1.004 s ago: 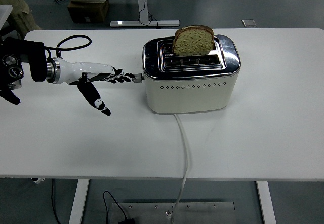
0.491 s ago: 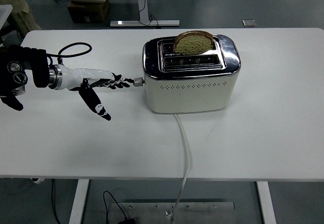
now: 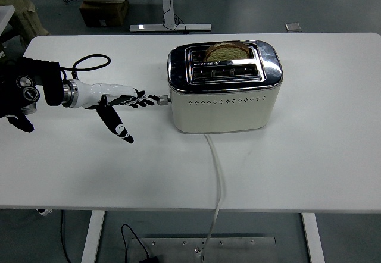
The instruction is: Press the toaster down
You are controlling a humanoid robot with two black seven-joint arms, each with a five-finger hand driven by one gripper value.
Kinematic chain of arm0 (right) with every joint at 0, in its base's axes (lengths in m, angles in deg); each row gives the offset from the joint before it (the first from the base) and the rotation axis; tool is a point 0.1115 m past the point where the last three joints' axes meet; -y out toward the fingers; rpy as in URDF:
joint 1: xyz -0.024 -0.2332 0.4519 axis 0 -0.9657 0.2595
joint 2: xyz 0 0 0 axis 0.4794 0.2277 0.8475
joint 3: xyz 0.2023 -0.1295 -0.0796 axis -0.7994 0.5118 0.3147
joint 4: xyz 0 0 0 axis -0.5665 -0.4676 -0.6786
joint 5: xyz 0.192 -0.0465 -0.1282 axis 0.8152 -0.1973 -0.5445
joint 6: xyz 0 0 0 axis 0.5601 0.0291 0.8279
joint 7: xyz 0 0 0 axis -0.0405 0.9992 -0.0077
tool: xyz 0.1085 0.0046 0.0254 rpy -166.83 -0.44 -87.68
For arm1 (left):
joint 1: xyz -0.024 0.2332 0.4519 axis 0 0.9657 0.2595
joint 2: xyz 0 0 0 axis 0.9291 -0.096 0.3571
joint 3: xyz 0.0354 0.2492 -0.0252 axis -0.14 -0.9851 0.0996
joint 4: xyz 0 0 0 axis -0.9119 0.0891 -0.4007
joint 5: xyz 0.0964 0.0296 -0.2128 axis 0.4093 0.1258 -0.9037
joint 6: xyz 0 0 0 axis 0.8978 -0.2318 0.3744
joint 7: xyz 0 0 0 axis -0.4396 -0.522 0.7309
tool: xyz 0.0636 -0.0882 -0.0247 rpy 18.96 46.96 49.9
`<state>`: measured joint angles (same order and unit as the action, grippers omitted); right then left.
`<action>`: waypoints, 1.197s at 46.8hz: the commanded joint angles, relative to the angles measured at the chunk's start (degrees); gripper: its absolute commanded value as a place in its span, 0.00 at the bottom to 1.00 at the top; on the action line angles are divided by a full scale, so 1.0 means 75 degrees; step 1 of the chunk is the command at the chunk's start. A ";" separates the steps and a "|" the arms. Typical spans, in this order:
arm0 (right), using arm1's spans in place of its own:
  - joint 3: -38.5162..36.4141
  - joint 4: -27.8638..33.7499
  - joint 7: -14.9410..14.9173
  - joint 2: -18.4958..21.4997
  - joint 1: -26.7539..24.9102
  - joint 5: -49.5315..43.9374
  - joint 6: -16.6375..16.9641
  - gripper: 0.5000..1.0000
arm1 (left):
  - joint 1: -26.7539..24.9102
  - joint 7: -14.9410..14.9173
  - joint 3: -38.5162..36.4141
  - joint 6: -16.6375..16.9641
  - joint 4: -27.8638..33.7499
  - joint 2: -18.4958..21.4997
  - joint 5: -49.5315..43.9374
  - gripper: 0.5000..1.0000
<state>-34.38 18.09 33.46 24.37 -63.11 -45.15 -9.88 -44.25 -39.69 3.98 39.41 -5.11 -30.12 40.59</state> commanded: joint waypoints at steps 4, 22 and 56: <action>-0.0001 0.0000 -0.0008 0.0000 0.0000 0.0000 -0.0001 1.00 | 0.0087 -0.0002 -0.0001 0.0115 -0.0056 -0.0036 0.0001 1.00; -0.0001 0.0000 0.0004 0.0000 0.0000 0.0000 -0.0001 1.00 | 0.0110 -0.0002 -0.0001 0.0150 -0.0080 -0.0095 0.0001 1.00; -0.0001 0.0000 -0.0008 0.0000 0.0000 0.0000 -0.0001 1.00 | 0.0462 -0.0002 -0.0001 0.0220 -0.0162 -0.0166 0.0013 1.00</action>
<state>-34.35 18.08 33.45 24.37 -63.11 -45.15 -9.89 -40.98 -39.70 3.98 40.98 -6.33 -31.45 40.63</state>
